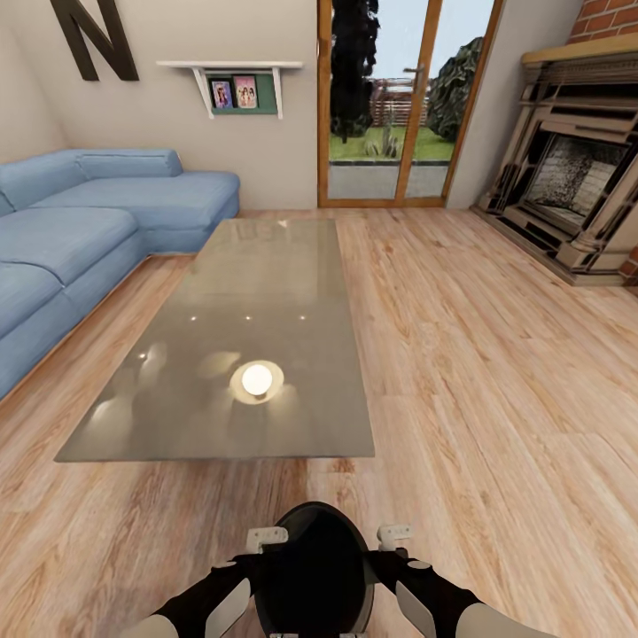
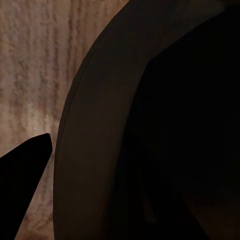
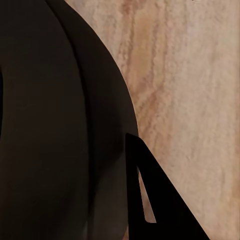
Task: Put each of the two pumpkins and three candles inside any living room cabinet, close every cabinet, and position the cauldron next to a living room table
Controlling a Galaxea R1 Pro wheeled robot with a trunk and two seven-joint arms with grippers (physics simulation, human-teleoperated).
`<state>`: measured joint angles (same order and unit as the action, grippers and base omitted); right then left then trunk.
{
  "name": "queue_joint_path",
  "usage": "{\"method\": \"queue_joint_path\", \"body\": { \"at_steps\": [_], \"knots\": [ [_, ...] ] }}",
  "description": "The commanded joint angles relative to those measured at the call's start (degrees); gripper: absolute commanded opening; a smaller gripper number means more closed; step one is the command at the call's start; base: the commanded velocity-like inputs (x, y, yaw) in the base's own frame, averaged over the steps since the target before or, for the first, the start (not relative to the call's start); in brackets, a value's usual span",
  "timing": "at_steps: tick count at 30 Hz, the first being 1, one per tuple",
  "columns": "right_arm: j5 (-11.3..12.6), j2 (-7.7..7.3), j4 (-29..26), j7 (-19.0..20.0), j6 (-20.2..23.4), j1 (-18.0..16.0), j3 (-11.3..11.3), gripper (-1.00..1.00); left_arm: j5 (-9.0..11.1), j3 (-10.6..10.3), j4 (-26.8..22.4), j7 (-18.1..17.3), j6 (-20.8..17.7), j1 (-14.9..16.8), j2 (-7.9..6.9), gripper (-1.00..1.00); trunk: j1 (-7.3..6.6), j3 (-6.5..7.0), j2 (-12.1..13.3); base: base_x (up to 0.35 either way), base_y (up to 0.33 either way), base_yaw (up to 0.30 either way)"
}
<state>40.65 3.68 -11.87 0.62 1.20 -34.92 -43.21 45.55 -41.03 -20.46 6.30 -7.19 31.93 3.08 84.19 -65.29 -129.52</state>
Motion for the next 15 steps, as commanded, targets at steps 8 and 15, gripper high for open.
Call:
{"method": "queue_joint_path", "body": {
  "at_steps": [8, 15],
  "knots": [
    [-0.13, -0.31, -0.08, 0.00, -2.25, -0.06, 1.02, 1.00, 0.68, 0.34, -0.03, 0.65, -0.12, 0.03, -0.87, 1.00, -0.01, -0.04, -0.02, 0.000, 0.000, 0.000],
    [-0.13, -0.26, -0.08, 0.00, -2.19, -0.06, 1.02, 1.00, 0.68, 0.41, -0.02, 0.73, -0.18, 0.04, -0.88, 1.00, -0.01, -0.04, -0.02, 0.000, 0.000, 0.000]
  ]
}}
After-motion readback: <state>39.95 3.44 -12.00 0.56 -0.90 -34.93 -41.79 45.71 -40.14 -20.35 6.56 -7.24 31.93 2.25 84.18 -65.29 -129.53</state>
